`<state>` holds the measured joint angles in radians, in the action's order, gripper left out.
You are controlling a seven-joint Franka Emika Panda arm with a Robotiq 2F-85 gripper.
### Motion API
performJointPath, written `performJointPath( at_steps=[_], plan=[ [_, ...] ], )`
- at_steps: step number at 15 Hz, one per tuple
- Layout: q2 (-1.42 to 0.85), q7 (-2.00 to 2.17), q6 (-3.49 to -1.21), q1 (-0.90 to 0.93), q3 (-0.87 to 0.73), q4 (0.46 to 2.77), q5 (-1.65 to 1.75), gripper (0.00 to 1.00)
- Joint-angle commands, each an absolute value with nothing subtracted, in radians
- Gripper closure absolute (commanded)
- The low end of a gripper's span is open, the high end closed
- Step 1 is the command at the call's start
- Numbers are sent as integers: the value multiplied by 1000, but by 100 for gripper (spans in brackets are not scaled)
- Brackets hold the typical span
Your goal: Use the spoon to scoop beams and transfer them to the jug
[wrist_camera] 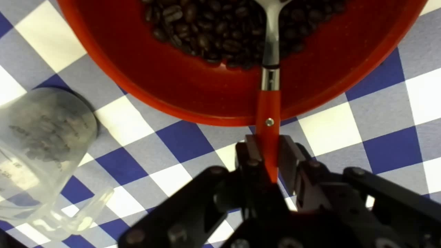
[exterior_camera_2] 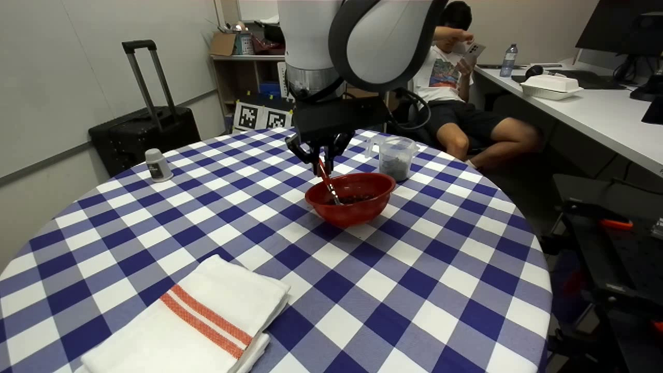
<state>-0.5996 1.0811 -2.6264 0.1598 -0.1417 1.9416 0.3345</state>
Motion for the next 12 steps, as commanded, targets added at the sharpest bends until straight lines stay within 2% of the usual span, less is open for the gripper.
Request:
performJointPath(
  at_steps=[1, 12],
  plan=[
    [-581, 994, -2621, 164, -158, 1964, 308, 91],
    [-542, 875, -2488, 163, -160, 1977, 303, 91]
  ],
)
